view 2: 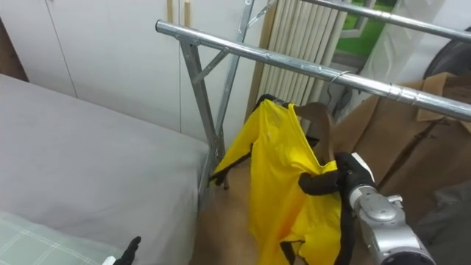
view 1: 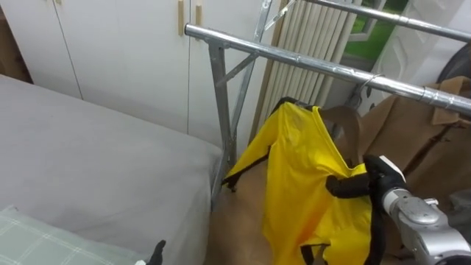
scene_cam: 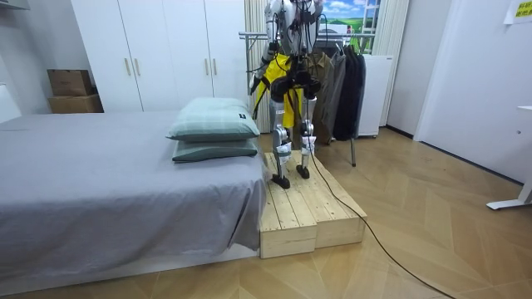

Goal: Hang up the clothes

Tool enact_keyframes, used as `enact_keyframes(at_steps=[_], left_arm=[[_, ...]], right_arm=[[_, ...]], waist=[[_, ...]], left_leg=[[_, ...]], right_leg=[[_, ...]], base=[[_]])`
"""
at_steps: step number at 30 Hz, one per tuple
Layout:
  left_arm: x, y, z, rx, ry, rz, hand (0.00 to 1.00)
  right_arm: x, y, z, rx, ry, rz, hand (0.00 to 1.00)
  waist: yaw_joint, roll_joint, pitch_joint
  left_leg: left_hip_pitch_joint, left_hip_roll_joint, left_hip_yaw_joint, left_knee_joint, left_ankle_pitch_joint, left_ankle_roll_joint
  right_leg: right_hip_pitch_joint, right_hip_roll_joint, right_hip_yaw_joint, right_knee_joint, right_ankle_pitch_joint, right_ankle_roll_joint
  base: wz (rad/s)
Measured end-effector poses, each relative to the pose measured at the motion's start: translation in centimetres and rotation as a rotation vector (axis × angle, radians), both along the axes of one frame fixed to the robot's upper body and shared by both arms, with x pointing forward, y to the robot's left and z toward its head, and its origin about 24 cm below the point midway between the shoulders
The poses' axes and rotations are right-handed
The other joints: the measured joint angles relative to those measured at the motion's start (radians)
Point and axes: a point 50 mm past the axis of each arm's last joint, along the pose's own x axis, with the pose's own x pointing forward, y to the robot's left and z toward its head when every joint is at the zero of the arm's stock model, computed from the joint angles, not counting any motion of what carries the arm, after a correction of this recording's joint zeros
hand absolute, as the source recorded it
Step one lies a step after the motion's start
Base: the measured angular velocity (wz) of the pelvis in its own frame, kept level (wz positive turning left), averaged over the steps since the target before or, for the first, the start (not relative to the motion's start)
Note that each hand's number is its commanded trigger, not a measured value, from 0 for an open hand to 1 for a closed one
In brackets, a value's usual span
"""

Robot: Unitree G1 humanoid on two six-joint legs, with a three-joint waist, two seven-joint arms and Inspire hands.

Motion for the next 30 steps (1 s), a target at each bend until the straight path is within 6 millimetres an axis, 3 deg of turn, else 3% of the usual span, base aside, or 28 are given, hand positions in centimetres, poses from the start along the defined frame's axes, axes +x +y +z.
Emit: enact_keyframes(at_steps=[6, 30], left_arm=[[0.03, 0.04, 0.02, 0.002, -0.001, -0.001, 0.00], [0.11, -0.04, 0.00, -0.002, 0.004, -0.009, 0.00]], right_arm=[[0.02, -0.01, 0.04, 0.050, -0.012, -0.024, 0.00], [0.01, 0.40, -0.12, 0.090, -0.003, 0.005, 0.00]], waist=[[0.000, 0.002, -0.0033], [-0.004, 0.003, -0.0023]], left_leg=[[-0.012, 0.000, 0.003, 0.007, 0.000, 0.000], [-0.013, 0.002, -0.001, 0.007, 0.001, -0.001]], right_leg=[[-0.010, 0.000, 0.003, 0.001, 0.000, 0.000], [-0.012, -0.003, -0.007, 0.000, 0.001, -0.002]], base=[[0.00], [0.00]])
